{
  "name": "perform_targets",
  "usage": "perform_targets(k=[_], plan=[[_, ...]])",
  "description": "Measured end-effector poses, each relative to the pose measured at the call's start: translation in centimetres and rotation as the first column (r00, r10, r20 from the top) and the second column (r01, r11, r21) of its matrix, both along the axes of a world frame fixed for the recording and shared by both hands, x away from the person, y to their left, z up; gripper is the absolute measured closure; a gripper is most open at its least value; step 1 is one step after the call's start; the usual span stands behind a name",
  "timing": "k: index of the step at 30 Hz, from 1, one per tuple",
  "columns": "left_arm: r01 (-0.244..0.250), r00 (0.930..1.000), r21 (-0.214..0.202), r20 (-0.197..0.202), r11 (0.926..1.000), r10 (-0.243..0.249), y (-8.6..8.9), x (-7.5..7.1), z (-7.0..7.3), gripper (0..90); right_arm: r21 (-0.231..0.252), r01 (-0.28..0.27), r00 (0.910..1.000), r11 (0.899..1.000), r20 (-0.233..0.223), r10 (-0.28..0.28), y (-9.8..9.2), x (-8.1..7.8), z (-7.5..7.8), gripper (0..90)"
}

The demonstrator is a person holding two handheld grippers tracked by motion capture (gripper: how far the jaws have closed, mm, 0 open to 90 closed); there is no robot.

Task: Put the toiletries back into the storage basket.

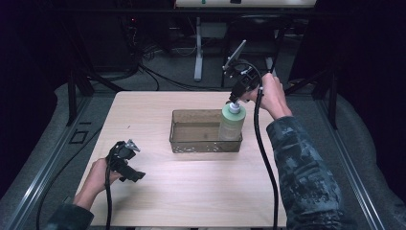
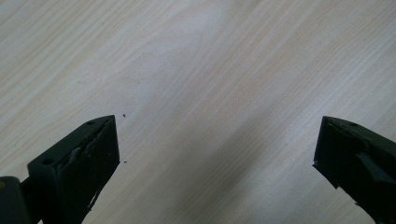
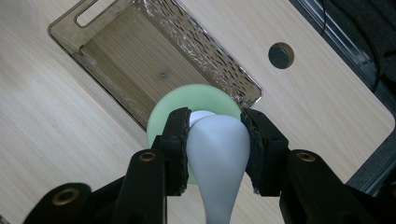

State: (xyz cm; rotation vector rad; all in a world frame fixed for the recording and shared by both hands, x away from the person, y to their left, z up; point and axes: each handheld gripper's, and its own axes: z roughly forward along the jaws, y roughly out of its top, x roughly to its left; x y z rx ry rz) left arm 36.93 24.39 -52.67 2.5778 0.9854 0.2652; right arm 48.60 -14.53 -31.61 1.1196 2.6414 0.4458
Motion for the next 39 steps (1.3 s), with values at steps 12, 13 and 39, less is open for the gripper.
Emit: perform_targets(k=[12,13,39], plan=[[0.000,1.0000,0.000,0.000,1.0000,0.000,0.00,-0.02,0.02,0.2,0.026,-0.011,0.9996,1.000,0.024,0.011,0.12,-0.28,-0.24,62.8],[0.000,1.0000,0.000,0.000,1.0000,0.000,0.00,-0.02,0.01,0.2,0.029,-0.011,0.9996,1.000,0.024,0.011,0.13,-0.28,-0.26,62.7],[0.001,1.0000,0.002,-0.003,1.0000,-0.001,-0.05,-0.03,-0.01,0.2,0.097,0.017,0.9969,0.995,0.075,-0.025,-0.57,-1.02,-0.82,29.6]])
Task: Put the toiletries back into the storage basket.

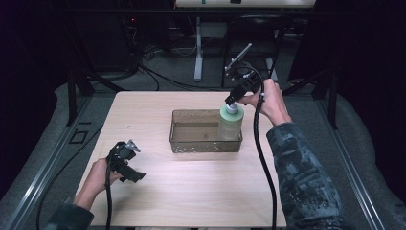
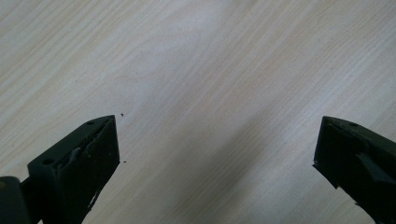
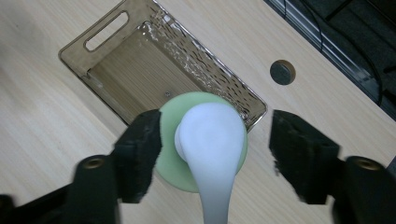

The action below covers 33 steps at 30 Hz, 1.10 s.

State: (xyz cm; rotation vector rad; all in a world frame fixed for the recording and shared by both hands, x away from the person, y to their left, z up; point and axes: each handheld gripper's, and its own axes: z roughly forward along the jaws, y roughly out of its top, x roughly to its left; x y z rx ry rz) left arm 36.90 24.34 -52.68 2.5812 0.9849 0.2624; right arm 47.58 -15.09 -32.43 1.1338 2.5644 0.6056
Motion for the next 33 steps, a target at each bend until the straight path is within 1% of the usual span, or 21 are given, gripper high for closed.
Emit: perform_targets(k=[4,5,6,8,9,10,12,14,15,16,21,22,23,25,26,27,29,30,31,32,33], plan=[[0.000,1.0000,0.000,0.001,1.0000,0.000,0.0,0.0,0.0,0.2,0.045,0.011,0.9996,0.999,0.027,-0.012,-0.5,-0.5,-0.8,18.9],[0.000,1.0000,0.000,0.002,1.0000,0.000,0.0,0.0,0.0,0.2,0.056,0.012,0.9996,0.998,0.025,-0.013,-0.7,-0.7,-1.1,17.1],[-0.001,1.0000,0.000,0.002,1.0000,0.001,0.0,0.0,0.0,0.2,0.080,0.011,0.9993,0.997,0.036,-0.014,-1.1,-1.0,-1.6,14.9],[-0.001,1.0000,0.000,0.002,1.0000,0.001,0.0,0.0,0.0,0.2,0.085,0.010,0.9991,0.996,0.040,-0.013,-1.3,-1.2,-1.8,14.1],[-0.001,1.0000,0.000,0.003,1.0000,0.001,0.0,0.0,0.0,0.2,0.110,0.013,0.9990,0.994,0.042,-0.017,-1.8,-1.7,-2.4,12.1],[-0.001,1.0000,0.000,0.003,1.0000,0.001,0.0,0.0,0.0,0.2,0.110,0.013,0.9990,0.994,0.042,-0.017,-1.8,-1.7,-2.4,12.1],[-0.001,1.0000,-0.002,0.001,1.0000,0.001,0.0,0.0,0.0,0.2,0.132,0.019,0.9985,0.991,0.048,-0.025,-2.5,-2.3,-3.3,8.5],[-0.001,1.0000,0.000,0.002,1.0000,0.001,0.0,0.0,0.0,0.2,0.140,0.021,0.9983,0.990,0.051,-0.028,-2.8,-2.6,-3.5,8.2],[0.000,1.0000,0.004,0.003,1.0000,0.000,0.0,0.0,0.0,0.2,0.162,0.026,0.9977,0.987,0.058,-0.035,-3.3,-3.1,-4.1,7.6],[-0.002,1.0000,0.004,0.004,1.0000,0.002,-0.1,0.0,0.0,0.2,0.162,0.026,0.9977,0.987,0.058,-0.035,-3.3,-3.1,-4.1,7.6],[-0.001,1.0000,0.004,0.003,1.0000,0.001,-0.1,0.0,0.0,0.2,0.185,0.033,0.9970,0.982,0.063,-0.045,-4.3,-4.2,-6.0,6.8],[-0.001,1.0000,0.003,0.003,1.0000,0.001,-0.1,0.0,0.0,0.2,0.201,0.044,0.9962,0.978,0.065,-0.059,-4.7,-4.6,-6.7,6.7],[-0.001,1.0000,0.004,0.003,1.0000,0.001,-0.1,0.0,0.0,0.2,0.208,0.044,0.9959,0.977,0.068,-0.059,-4.9,-4.8,-7.0,6.6],[-0.001,1.0000,0.004,0.003,1.0000,0.001,-0.1,0.0,0.0,0.2,0.210,0.044,0.9958,0.977,0.070,-0.060,-5.0,-4.9,-7.3,6.6],[-0.001,1.0000,0.004,0.003,1.0000,0.001,-0.1,0.0,0.0,0.2,0.218,0.038,0.9954,0.975,0.077,-0.056,-5.3,-5.4,-8.0,6.5],[-0.001,1.0000,0.004,0.003,1.0000,0.001,-0.1,0.0,0.0,0.2,0.218,0.038,0.9954,0.975,0.077,-0.056,-5.3,-5.4,-8.0,6.5],[-0.001,1.0000,0.004,0.003,1.0000,0.001,-0.1,0.0,0.0,0.2,0.231,0.039,0.9946,0.972,0.084,-0.060,-5.6,-5.9,-9.0,6.4],[-0.001,1.0000,0.004,0.003,1.0000,0.001,-0.1,0.0,0.0,0.2,0.231,0.039,0.9946,0.972,0.084,-0.060,-5.6,-5.9,-9.0,6.4],[-0.001,1.0000,0.003,0.003,1.0000,0.001,0.0,0.0,0.0,0.2,0.238,0.041,0.9937,0.970,0.091,-0.065,-5.9,-6.3,-9.7,6.6],[-0.001,1.0000,0.003,0.003,1.0000,0.001,0.0,0.0,0.0,0.2,0.242,0.048,0.9938,0.969,0.086,-0.071,-6.0,-6.5,-10.0,6.5],[-0.001,1.0000,0.004,0.004,1.0000,0.001,0.0,0.0,0.0,0.2,0.242,0.048,0.9938,0.969,0.086,-0.071,-6.0,-6.5,-10.0,6.5]])
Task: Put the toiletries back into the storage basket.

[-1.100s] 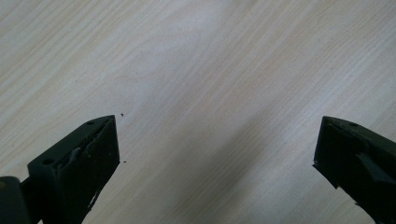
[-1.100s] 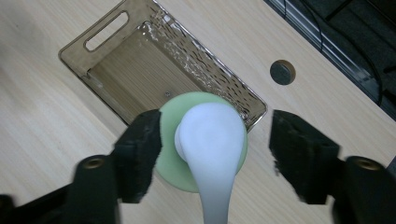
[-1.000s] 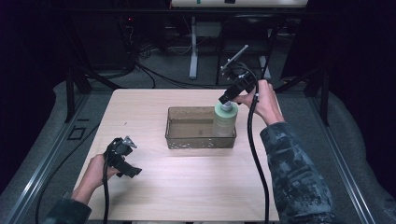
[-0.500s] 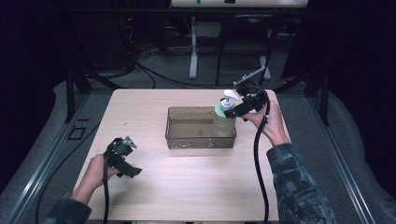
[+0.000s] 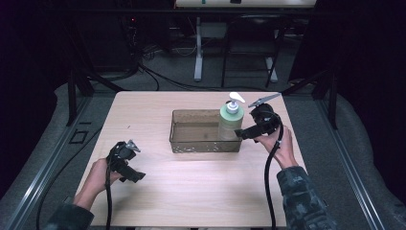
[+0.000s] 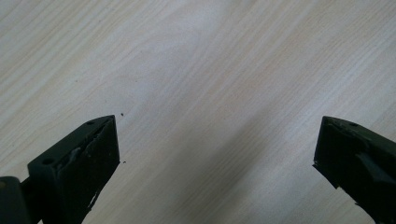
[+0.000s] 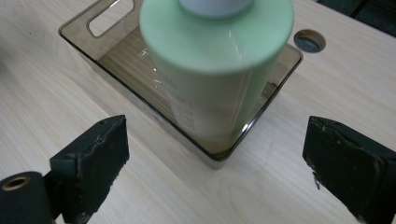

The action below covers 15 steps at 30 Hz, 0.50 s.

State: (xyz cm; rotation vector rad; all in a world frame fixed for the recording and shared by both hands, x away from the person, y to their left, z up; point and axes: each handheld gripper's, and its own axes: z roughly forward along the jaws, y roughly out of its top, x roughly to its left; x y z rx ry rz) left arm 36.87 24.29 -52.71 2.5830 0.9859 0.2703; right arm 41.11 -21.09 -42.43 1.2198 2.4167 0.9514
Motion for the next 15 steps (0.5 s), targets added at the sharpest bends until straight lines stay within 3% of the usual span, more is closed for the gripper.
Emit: perform_targets(k=[15], plan=[[0.001,1.0000,0.000,0.000,1.0000,-0.001,0.0,0.0,0.0,0.2,0.008,0.049,0.9980,0.999,-0.040,-0.049,-2.0,-1.8,-4.8,7.8]])
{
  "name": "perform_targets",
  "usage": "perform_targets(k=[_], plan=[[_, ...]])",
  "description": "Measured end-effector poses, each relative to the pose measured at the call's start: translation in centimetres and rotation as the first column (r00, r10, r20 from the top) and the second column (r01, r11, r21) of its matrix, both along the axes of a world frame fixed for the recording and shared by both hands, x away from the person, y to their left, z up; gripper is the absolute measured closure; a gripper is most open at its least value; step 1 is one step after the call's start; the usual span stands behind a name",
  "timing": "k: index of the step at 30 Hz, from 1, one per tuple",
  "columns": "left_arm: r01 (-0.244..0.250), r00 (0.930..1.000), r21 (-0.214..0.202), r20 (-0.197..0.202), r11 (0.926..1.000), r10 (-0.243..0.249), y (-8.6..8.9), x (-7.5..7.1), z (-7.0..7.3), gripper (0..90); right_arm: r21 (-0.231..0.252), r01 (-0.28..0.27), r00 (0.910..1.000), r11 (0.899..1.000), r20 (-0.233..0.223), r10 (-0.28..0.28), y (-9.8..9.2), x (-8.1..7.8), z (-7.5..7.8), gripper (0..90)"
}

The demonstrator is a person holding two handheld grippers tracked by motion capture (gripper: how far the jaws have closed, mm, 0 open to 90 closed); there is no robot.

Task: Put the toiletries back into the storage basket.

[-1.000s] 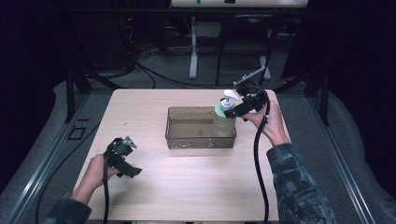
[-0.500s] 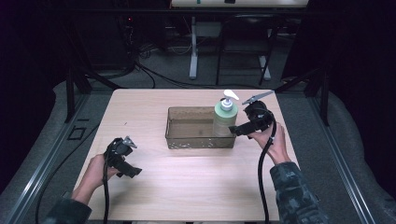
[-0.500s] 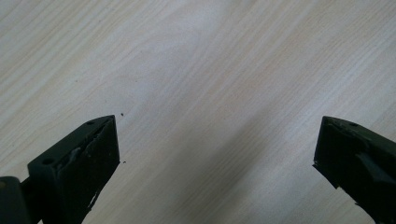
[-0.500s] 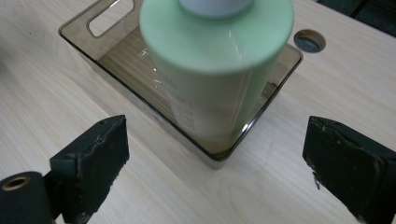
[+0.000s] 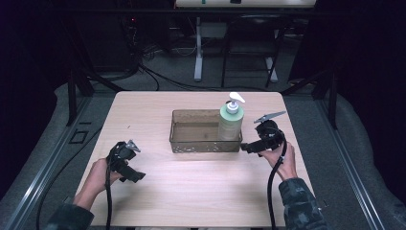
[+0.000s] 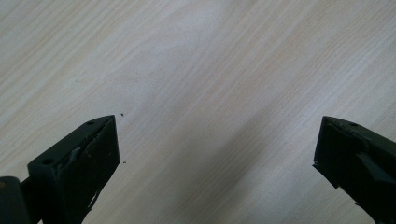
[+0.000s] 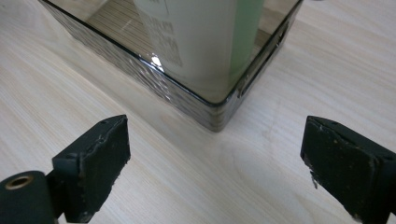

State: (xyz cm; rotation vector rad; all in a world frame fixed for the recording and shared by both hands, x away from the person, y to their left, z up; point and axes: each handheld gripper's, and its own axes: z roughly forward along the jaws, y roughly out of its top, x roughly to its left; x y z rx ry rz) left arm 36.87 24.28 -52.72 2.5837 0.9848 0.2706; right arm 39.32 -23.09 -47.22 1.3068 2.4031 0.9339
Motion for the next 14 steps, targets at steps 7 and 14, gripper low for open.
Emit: perform_targets(k=[7,14], plan=[[0.003,1.0000,0.000,0.001,1.0000,-0.003,0.0,0.0,0.0,0.2,0.002,0.032,0.9991,0.999,-0.027,-0.032,-1.1,-0.3,-1.5,7.6],[0.005,1.0000,-0.002,0.003,1.0000,-0.005,-0.1,0.0,0.0,0.2,0.003,0.057,0.9965,0.998,-0.061,-0.056,-1.7,-0.5,-2.5,6.8]])
